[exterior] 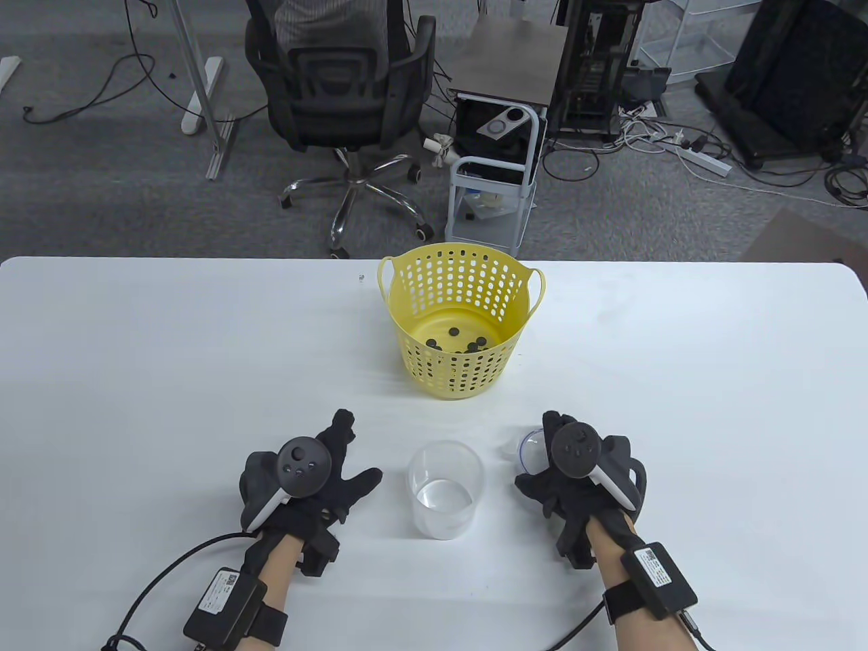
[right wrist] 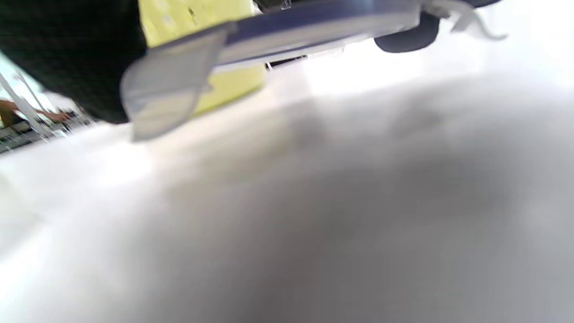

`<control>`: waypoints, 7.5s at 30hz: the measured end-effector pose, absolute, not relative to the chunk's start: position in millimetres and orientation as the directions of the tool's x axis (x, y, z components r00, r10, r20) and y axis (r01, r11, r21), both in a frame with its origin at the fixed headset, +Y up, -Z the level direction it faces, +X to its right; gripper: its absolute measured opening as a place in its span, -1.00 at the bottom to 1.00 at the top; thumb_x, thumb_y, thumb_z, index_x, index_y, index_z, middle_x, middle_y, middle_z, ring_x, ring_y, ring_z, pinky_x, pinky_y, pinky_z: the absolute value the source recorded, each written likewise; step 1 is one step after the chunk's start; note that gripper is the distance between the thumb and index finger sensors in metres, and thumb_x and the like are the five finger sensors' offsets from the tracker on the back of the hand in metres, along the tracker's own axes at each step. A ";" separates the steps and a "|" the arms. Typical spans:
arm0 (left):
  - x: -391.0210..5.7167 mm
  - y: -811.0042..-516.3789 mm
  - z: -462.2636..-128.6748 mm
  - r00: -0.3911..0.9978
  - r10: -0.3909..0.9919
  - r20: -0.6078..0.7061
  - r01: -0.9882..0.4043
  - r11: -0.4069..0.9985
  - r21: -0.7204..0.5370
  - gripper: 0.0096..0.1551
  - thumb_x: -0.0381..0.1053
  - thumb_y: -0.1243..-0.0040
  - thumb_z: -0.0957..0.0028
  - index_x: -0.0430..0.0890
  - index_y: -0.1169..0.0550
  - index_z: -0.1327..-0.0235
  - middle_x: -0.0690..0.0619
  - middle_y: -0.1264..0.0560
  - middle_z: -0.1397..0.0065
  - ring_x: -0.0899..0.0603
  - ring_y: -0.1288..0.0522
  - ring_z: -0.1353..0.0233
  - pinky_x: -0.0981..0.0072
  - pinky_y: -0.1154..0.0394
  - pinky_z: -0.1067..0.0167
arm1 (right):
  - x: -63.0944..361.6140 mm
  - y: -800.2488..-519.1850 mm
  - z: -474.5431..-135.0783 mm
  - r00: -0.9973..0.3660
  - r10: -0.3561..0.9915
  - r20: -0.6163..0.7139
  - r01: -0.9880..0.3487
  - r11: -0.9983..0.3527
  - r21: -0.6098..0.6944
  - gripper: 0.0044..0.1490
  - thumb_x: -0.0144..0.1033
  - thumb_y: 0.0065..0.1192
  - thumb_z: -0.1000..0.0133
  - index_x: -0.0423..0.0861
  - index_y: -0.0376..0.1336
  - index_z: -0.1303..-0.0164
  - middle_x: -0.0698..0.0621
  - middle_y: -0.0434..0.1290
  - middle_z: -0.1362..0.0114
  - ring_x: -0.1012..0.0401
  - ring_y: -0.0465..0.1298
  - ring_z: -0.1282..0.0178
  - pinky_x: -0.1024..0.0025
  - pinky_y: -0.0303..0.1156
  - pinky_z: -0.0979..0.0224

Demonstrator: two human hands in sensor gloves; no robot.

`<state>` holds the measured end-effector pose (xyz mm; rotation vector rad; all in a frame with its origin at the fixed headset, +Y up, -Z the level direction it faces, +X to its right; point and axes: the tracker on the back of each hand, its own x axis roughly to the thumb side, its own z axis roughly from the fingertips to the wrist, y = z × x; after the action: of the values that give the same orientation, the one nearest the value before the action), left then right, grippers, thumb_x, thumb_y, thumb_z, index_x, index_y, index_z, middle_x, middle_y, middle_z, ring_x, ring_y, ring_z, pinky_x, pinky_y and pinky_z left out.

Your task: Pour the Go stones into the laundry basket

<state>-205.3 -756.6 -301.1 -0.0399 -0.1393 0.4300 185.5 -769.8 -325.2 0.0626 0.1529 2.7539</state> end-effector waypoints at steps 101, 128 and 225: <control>-142.8 -759.6 -270.7 0.501 0.865 -0.021 -0.812 0.461 -0.357 0.27 0.68 0.03 0.03 -0.01 0.26 -0.55 -0.11 0.11 -0.77 -0.39 0.09 -0.71 -0.31 -0.18 -0.48 | 125.1 -765.2 -305.9 -0.309 0.950 0.047 -0.919 -0.311 0.243 0.11 0.36 -0.07 -0.09 -0.21 -0.09 -0.60 -0.39 0.04 -0.67 -0.50 0.15 -0.51 -0.46 0.20 -0.37; -146.6 -753.1 -271.3 0.631 0.775 -0.021 -0.759 0.612 -0.220 0.18 0.55 -0.12 -0.02 0.09 0.20 -0.57 -0.10 0.08 -0.75 -0.38 0.01 -0.70 -0.29 -0.23 -0.45 | 137.0 -755.6 -302.0 -0.434 0.891 0.132 -0.840 -0.454 0.299 0.27 0.25 0.41 0.00 -0.14 -0.19 -0.61 -0.33 -0.20 -0.71 -0.50 0.02 -0.58 -0.49 0.15 -0.41; -225.5 -749.7 -299.5 0.968 0.248 0.036 -0.250 0.968 0.038 0.09 0.68 -0.01 0.16 0.30 -0.02 -0.60 0.20 0.11 -0.80 -0.18 0.18 -0.76 -0.46 0.07 -0.47 | 171.5 -756.9 -308.4 -0.940 0.306 0.149 -0.317 -0.947 -0.054 0.14 0.32 0.24 0.02 0.01 -0.13 -0.60 -0.19 -0.15 -0.75 -0.30 -0.19 -0.70 -0.39 -0.29 -0.54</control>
<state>-225.5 -749.7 -299.5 0.0423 -0.0310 0.2517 171.5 -756.9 -308.4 0.1989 -0.1108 2.8146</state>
